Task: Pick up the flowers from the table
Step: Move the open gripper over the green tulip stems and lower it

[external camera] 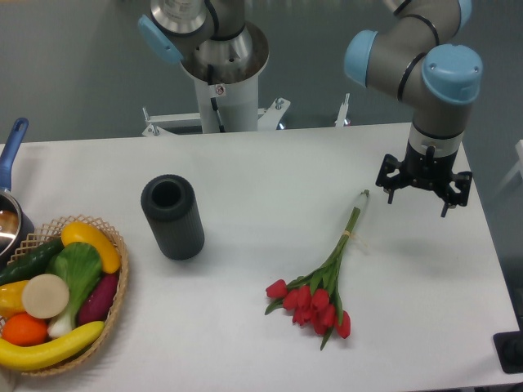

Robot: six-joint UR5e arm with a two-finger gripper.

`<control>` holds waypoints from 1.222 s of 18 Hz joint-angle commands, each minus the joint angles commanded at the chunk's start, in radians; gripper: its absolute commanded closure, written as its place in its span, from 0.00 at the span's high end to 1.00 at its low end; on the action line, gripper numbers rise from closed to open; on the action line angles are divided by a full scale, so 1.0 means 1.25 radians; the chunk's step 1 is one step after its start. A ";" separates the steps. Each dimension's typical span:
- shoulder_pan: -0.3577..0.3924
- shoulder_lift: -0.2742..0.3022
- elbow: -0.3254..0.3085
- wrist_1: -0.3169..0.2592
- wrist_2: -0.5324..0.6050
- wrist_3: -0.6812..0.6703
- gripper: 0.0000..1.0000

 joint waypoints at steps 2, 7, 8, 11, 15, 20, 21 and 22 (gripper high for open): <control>-0.004 0.000 0.000 0.000 0.002 0.000 1.00; -0.006 -0.001 -0.023 0.010 0.000 -0.001 1.00; -0.006 -0.002 -0.037 0.030 -0.001 0.000 1.00; -0.016 -0.007 -0.087 0.105 -0.001 -0.002 1.00; -0.058 -0.038 -0.091 0.112 0.004 -0.027 1.00; -0.113 -0.076 -0.088 0.113 0.002 -0.119 1.00; -0.120 -0.076 -0.092 0.112 0.001 -0.120 1.00; -0.129 -0.076 -0.097 0.110 0.004 -0.120 1.00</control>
